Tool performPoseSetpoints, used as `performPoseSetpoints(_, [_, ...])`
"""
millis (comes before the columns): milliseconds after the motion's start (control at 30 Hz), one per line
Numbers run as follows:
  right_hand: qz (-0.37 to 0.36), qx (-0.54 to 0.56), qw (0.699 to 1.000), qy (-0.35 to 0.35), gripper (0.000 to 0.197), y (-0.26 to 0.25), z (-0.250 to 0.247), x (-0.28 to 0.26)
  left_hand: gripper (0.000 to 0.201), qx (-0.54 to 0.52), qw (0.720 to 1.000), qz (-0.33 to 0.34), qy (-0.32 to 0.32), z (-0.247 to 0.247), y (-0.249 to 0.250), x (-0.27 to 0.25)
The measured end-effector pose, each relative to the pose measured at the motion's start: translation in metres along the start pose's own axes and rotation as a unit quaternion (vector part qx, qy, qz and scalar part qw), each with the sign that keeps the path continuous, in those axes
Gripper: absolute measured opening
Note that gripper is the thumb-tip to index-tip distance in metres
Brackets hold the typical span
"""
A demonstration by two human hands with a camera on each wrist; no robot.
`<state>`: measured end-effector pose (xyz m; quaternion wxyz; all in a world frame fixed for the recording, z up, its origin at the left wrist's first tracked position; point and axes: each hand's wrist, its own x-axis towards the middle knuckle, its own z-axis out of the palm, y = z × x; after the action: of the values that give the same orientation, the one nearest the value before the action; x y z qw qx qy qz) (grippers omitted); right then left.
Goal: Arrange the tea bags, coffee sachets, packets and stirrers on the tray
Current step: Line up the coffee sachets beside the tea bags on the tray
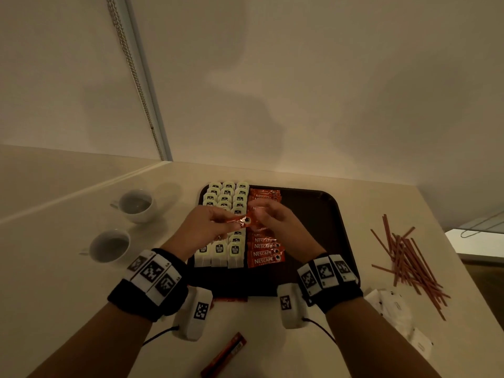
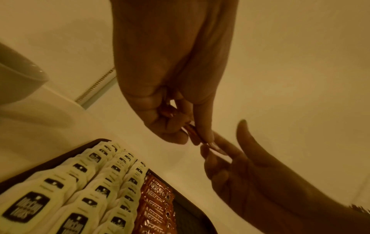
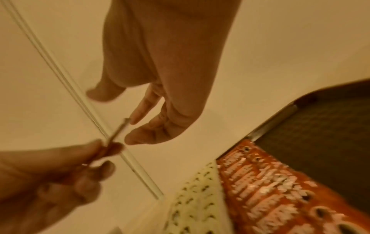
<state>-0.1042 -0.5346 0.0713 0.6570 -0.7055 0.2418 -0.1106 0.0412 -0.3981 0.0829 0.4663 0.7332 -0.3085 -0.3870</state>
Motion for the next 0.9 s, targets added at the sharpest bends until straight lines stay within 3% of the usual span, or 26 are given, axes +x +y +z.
performPoseSetpoints(100, [-0.042,0.018,0.999,0.013,0.015,-0.011,0.011,0.004,0.024,-0.018,0.999,0.016,0.031,-0.001,0.003,0.0])
performPoseSetpoints(233, [-0.031,0.082,0.995,0.044,0.019,-0.009,0.013,0.004,0.02,-0.131,0.986,0.046,0.089,-0.009,0.008,-0.007])
performPoseSetpoints(467, [-0.016,0.15,0.988,0.039,0.016,-0.014,0.026,0.005,0.011,-0.105,0.976,0.125,0.147,-0.002,0.012,-0.009])
performPoseSetpoints(900, [0.055,0.309,0.949,0.016,0.02,-0.006,0.04,0.004,0.012,-0.045,0.967,0.162,0.192,0.001,0.011,-0.006])
